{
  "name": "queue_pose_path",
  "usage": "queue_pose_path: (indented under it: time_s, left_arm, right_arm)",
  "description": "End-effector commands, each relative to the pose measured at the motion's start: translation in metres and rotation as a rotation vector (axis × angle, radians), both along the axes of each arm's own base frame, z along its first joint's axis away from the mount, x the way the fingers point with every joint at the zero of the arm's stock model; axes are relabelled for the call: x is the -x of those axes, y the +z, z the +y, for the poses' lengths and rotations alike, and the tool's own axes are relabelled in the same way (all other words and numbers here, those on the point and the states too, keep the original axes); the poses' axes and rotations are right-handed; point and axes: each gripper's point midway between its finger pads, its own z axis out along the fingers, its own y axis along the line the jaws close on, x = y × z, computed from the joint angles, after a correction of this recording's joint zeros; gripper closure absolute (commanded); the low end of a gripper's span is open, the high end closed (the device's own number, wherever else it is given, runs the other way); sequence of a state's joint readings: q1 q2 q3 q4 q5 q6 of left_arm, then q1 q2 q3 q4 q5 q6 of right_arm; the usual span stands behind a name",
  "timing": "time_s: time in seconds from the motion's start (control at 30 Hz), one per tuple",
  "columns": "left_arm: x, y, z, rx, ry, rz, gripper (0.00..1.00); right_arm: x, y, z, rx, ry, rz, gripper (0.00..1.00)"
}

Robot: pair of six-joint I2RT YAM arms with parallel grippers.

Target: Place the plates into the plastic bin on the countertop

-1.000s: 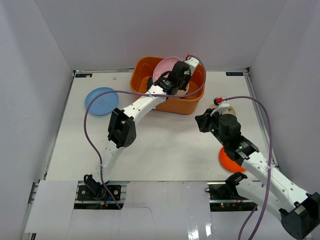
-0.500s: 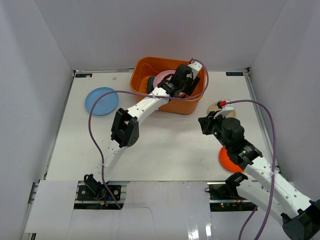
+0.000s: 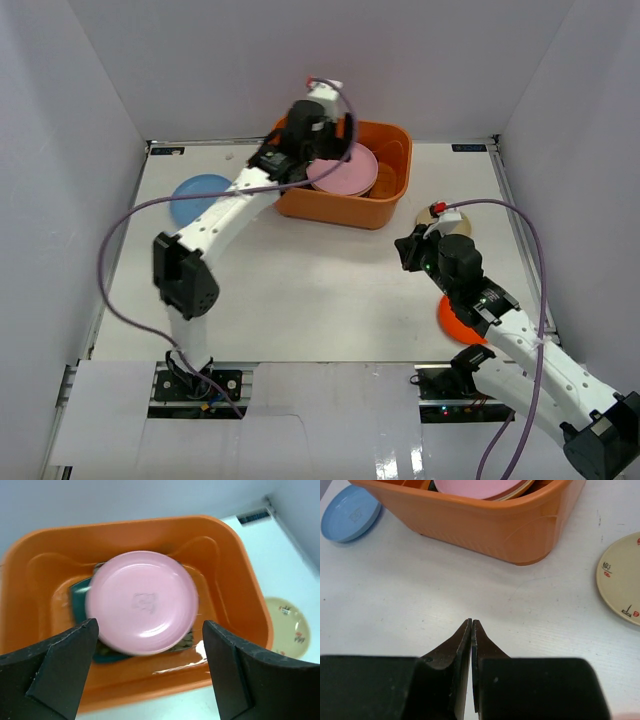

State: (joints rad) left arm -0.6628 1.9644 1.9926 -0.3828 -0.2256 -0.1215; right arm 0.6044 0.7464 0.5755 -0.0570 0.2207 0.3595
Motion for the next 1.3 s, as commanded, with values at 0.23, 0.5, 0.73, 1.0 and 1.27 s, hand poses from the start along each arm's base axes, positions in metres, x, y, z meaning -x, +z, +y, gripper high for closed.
queue_pose_path:
  time_s: [0.23, 0.5, 0.73, 1.0, 1.27]
  left_arm:
    - [0.089, -0.061, 0.298, 0.507, 0.605, 0.243, 0.07]
    - [0.118, -0.171, 0.381, 0.742, 0.911, 0.439, 0.08]
    - [0.088, -0.21, 0.411, 0.873, 1.004, 0.438, 0.11]
    - [0.046, -0.249, 0.415, 0.915, 0.987, 0.538, 0.18]
    - [0.034, -0.259, 0.422, 0.877, 0.996, 0.553, 0.65]
  right_arm:
    - [0.005, 0.002, 0.026, -0.065, 0.118, 0.04, 0.91]
    - [-0.008, -0.026, 0.019, -0.029, 0.071, 0.154, 0.85]
    - [-0.02, -0.052, 0.0, -0.083, -0.012, 0.244, 0.82]
    - [-0.052, -0.075, -0.047, -0.206, -0.207, 0.308, 0.6]
    - [-0.086, -0.087, -0.127, -0.31, -0.486, 0.285, 0.46]
